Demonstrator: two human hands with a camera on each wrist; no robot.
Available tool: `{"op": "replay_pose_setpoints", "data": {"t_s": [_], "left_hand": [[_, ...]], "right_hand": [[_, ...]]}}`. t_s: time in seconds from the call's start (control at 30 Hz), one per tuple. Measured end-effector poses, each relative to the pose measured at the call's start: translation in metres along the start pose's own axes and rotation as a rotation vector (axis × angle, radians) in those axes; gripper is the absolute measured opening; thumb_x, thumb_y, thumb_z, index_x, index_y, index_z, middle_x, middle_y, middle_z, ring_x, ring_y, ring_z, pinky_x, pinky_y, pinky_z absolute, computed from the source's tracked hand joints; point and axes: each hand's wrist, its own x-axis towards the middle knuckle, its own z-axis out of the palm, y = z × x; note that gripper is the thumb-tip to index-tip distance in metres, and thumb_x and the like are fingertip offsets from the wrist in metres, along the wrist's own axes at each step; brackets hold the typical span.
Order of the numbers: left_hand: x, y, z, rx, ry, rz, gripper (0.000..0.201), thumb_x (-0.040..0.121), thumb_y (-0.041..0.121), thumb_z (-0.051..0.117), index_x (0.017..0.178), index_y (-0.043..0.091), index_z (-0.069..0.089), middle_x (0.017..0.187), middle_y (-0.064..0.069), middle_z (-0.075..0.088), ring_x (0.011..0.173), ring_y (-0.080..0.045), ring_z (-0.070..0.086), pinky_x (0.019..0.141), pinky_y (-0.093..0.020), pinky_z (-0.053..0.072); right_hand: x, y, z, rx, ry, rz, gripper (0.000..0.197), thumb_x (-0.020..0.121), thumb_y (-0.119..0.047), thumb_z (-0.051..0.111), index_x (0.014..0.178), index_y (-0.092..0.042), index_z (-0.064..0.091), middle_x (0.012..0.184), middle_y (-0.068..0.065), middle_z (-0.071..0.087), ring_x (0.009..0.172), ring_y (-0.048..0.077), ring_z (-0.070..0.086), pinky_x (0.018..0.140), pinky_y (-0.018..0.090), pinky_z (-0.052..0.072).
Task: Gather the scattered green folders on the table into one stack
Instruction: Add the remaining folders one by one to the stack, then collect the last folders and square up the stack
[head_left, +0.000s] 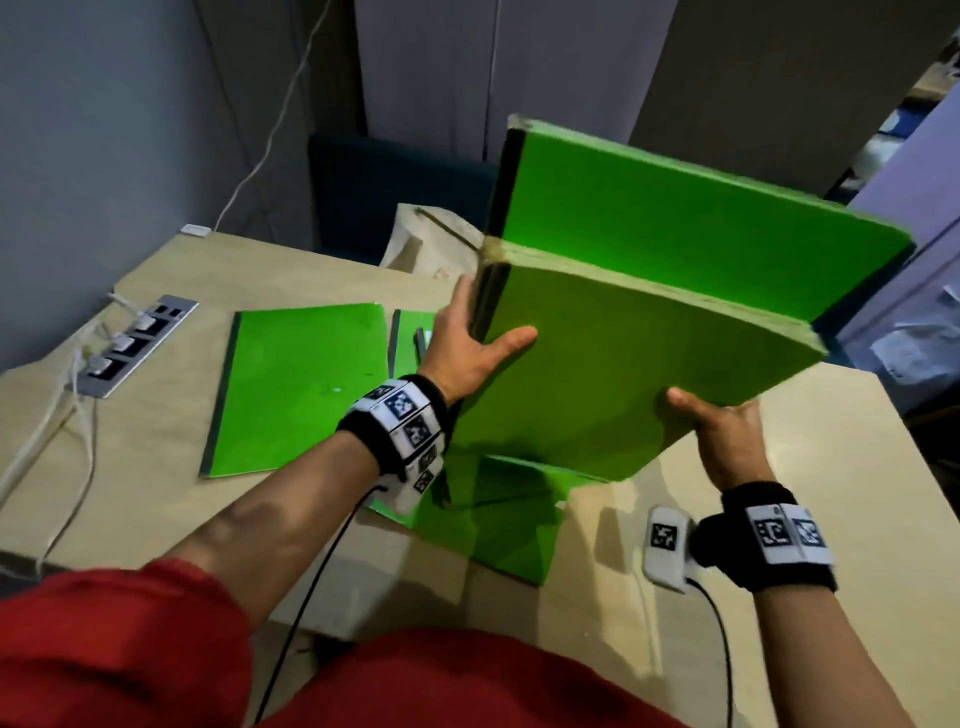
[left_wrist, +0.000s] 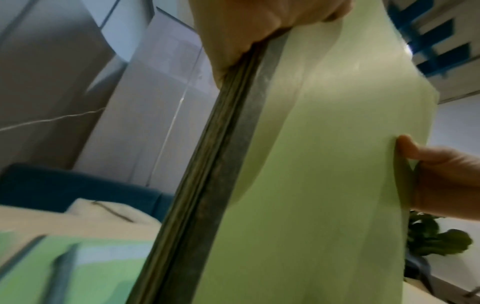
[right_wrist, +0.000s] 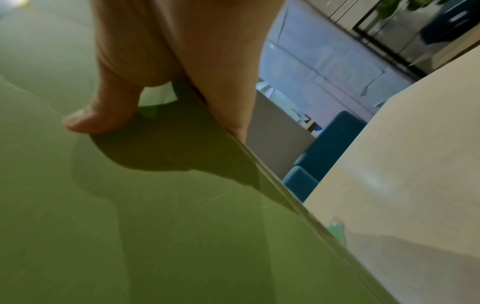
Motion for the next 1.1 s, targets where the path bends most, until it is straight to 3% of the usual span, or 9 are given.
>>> {"op": "replay_pose_setpoints", "data": {"t_s": [0.07, 0.13, 0.2, 0.27, 0.37, 0.5, 0.7, 0.83, 1.1], "left_hand": [[0.01, 0.016, 0.024, 0.012, -0.078, 0.042, 0.058, 0.072, 0.026, 0.075, 0.119, 0.01, 0.044, 0.086, 0.023, 0.04, 0.079, 0.02, 0.04, 0.066, 0.01, 0.03], [0.015, 0.03, 0.049, -0.032, -0.173, 0.058, 0.074, 0.068, 0.05, 0.073, 0.121, 0.009, 0.042, 0.087, 0.013, 0.048, 0.08, 0.006, 0.046, 0.07, 0.005, 0.036], [0.018, 0.033, 0.069, -0.042, -0.262, 0.056, 0.08, 0.06, 0.066, 0.066, 0.117, 0.015, 0.042, 0.099, -0.005, 0.057, 0.091, -0.014, 0.057, 0.081, -0.01, 0.043], [0.02, 0.028, 0.084, -0.059, -0.347, 0.018, 0.068, 0.072, 0.043, 0.071, 0.124, 0.01, 0.042, 0.116, -0.014, 0.059, 0.109, -0.024, 0.057, 0.093, -0.026, 0.045], [0.017, 0.0, 0.084, -0.003, -0.346, -0.06, 0.053, 0.082, 0.02, 0.066, 0.128, 0.01, 0.041, 0.128, -0.014, 0.054, 0.115, -0.016, 0.05, 0.096, -0.031, 0.041], [-0.001, -0.083, 0.042, 0.371, -0.221, -0.281, 0.051, 0.082, 0.024, 0.066, 0.125, 0.003, 0.047, 0.131, -0.02, 0.052, 0.121, -0.028, 0.048, 0.102, -0.035, 0.038], [-0.038, -0.153, -0.013, 0.815, -0.169, -0.717, 0.073, 0.08, 0.037, 0.066, 0.133, -0.002, 0.035, 0.139, -0.028, 0.036, 0.13, -0.04, 0.031, 0.105, -0.045, 0.03], [-0.044, -0.159, -0.013, 0.867, -0.211, -0.727, 0.076, 0.08, 0.043, 0.064, 0.134, -0.001, 0.034, 0.14, -0.026, 0.034, 0.129, -0.04, 0.031, 0.104, -0.046, 0.032], [-0.012, -0.167, -0.004, 0.847, -0.266, -0.689, 0.083, 0.082, 0.042, 0.062, 0.138, -0.007, 0.025, 0.147, -0.027, 0.025, 0.136, -0.04, 0.023, 0.111, -0.045, 0.025]], "right_hand": [[-0.003, -0.012, -0.023, 0.023, 0.115, -0.02, 0.071, 0.048, -0.024, 0.085, 0.111, -0.01, 0.055, 0.084, -0.017, 0.074, 0.079, 0.001, 0.069, 0.067, 0.017, 0.055], [-0.005, -0.02, -0.05, 0.057, 0.204, -0.05, 0.06, 0.063, -0.003, 0.075, 0.117, -0.009, 0.048, 0.082, -0.017, 0.074, 0.078, -0.002, 0.068, 0.068, 0.016, 0.055], [-0.009, -0.025, -0.072, 0.071, 0.297, -0.051, 0.073, 0.05, -0.011, 0.081, 0.114, -0.007, 0.047, 0.087, -0.009, 0.071, 0.076, -0.001, 0.068, 0.068, 0.018, 0.057], [-0.014, -0.026, -0.088, 0.066, 0.373, -0.026, 0.071, 0.038, -0.021, 0.081, 0.101, -0.012, 0.048, 0.089, -0.006, 0.067, 0.071, -0.003, 0.068, 0.064, 0.018, 0.057], [-0.027, -0.016, -0.108, 0.031, 0.446, 0.037, 0.066, 0.049, -0.015, 0.082, 0.106, -0.008, 0.052, 0.078, -0.011, 0.073, 0.071, 0.0, 0.068, 0.06, 0.017, 0.056], [-0.04, 0.003, -0.122, -0.005, 0.523, 0.081, 0.119, 0.02, -0.049, 0.088, 0.121, -0.002, 0.048, 0.107, 0.004, 0.065, 0.09, 0.011, 0.065, 0.066, 0.018, 0.057], [-0.029, -0.001, -0.118, 0.01, 0.509, 0.053, 0.082, 0.029, -0.039, 0.083, 0.102, -0.012, 0.058, 0.087, -0.009, 0.071, 0.074, 0.0, 0.068, 0.064, 0.017, 0.056], [-0.02, -0.009, -0.119, 0.024, 0.557, 0.029, 0.033, 0.066, -0.005, 0.077, 0.09, -0.015, 0.057, 0.069, -0.013, 0.073, 0.066, 0.002, 0.068, 0.058, 0.015, 0.054], [-0.016, -0.014, -0.118, 0.073, 0.629, 0.053, 0.034, 0.082, 0.002, 0.062, 0.08, -0.025, 0.042, 0.086, -0.01, 0.051, 0.077, 0.001, 0.053, 0.051, 0.004, 0.045]]}}
